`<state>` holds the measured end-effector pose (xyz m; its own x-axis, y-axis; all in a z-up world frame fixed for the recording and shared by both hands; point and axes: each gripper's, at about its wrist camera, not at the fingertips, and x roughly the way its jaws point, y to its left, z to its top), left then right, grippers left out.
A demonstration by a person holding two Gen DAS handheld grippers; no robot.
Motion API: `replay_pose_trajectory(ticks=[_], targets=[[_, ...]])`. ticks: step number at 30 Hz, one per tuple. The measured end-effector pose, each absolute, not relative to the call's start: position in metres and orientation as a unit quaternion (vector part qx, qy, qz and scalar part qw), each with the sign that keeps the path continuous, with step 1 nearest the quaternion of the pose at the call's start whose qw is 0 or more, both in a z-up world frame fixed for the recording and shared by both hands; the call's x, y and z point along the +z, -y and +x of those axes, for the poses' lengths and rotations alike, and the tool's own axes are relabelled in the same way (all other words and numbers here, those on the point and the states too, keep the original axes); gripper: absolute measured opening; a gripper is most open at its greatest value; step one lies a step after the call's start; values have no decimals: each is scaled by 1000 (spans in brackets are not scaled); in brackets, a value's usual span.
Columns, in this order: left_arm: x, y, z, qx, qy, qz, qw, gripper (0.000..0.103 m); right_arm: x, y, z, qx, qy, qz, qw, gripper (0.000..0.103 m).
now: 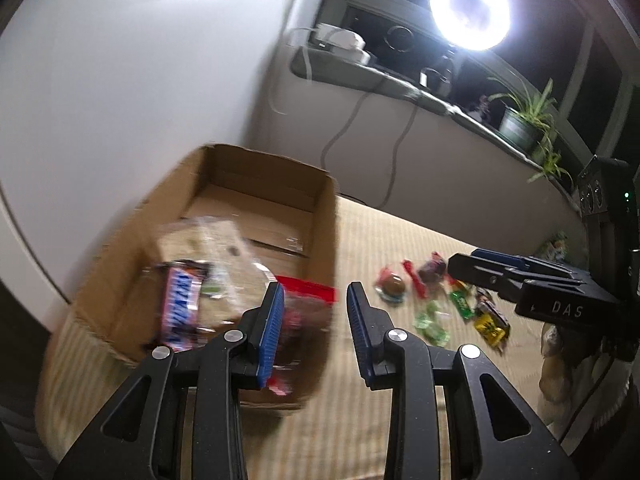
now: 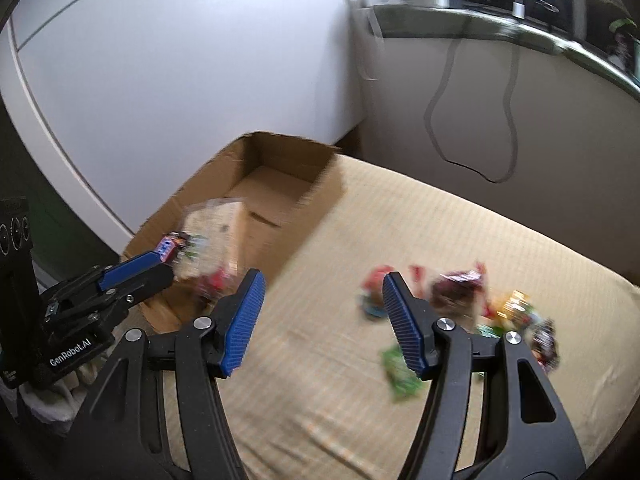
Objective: Organize snacks
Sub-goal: 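Open both tools over the box and return to the snack pile, then grasp the green candy with the left tool while the right tool grasps the blue-white chocolate bar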
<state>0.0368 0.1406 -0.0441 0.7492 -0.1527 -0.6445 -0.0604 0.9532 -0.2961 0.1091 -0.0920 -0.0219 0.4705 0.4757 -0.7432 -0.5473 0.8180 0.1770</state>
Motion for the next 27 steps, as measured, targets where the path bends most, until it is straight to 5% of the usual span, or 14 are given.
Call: replay_pose_trajectory(ticks=[27], targets=[[-95,-13,94,-142,-442,-107,879,31,-86,274,124,178,-480,3,859,58]])
